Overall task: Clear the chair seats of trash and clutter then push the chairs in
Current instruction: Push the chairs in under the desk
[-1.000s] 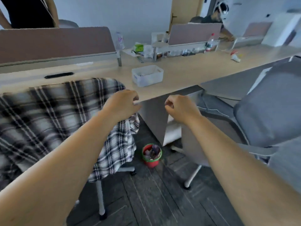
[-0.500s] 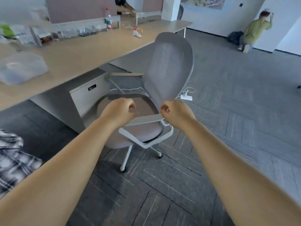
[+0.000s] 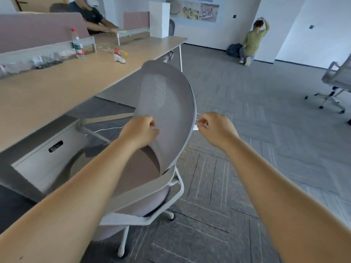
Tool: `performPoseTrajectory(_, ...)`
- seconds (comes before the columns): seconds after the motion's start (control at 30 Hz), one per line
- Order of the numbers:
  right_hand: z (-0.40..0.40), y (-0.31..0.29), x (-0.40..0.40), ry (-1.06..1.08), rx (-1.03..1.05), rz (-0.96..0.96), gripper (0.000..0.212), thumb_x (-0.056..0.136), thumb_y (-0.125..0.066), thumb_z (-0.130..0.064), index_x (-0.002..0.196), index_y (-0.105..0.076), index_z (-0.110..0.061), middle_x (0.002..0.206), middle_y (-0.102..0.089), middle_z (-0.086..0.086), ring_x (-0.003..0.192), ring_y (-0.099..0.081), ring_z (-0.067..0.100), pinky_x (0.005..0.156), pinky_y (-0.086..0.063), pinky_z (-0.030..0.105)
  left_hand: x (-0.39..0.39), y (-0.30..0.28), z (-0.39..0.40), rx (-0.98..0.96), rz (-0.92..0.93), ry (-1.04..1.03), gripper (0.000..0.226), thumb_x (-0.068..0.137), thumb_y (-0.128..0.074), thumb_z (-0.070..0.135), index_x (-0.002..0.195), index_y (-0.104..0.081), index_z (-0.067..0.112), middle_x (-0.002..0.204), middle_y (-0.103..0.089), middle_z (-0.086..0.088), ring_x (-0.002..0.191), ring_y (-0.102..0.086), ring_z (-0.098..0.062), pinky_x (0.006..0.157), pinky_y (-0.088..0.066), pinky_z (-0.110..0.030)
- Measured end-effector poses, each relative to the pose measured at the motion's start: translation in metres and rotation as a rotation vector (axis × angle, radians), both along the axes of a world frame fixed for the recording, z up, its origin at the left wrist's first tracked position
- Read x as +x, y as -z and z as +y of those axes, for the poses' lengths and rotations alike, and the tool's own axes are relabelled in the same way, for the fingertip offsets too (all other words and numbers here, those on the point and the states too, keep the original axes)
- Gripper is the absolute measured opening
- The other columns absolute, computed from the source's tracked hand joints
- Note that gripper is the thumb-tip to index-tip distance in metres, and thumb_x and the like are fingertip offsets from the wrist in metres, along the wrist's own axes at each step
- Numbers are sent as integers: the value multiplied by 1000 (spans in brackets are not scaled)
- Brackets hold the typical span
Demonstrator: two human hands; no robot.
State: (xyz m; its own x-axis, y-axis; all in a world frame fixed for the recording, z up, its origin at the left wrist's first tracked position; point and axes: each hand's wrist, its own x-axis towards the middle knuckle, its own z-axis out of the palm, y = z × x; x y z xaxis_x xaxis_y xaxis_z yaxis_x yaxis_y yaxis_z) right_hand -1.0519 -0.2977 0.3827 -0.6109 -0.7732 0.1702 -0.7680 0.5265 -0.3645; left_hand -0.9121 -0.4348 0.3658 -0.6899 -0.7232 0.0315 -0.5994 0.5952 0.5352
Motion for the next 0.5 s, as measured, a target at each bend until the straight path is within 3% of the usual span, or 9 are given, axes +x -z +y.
performPoseTrajectory(0.17,-30,-16,-62,38,-30,23,25,92,-45,-14,106,-62,-3,116,-63,10,104,-58,30,83,-48,34,-73,-21,-35,48,82,-3,27,87,-54,24,102,-58,2,96,-55,-7,93,-54,-26,74,-36,-28)
performPoseTrajectory(0.27,-50,-18,-102,34,-38,15,25,93,-45,-14,108,-61,-4,118,-62,11,106,-57,30,84,-47,33,-113,-24,-54,54,124,-20,24,88,-54,31,97,-56,9,105,-61,-10,100,-55,-27,76,-35,-26)
performPoseTrajectory(0.37,-77,-16,-146,-21,-29,2,26,93,-44,-14,111,-61,-5,121,-62,10,109,-57,30,88,-47,35,-150,-26,-72,59,148,-96,39,90,-51,38,112,-56,6,120,-61,-10,110,-54,-28,79,-34,-27)
performPoseTrajectory(0.5,-120,-7,-211,-155,1,-7,28,93,-44,-15,114,-60,-9,124,-62,10,111,-57,29,89,-48,35,-202,-21,-90,96,130,-233,45,89,-47,46,113,-54,9,108,-58,-9,101,-53,-26,74,-36,-29)
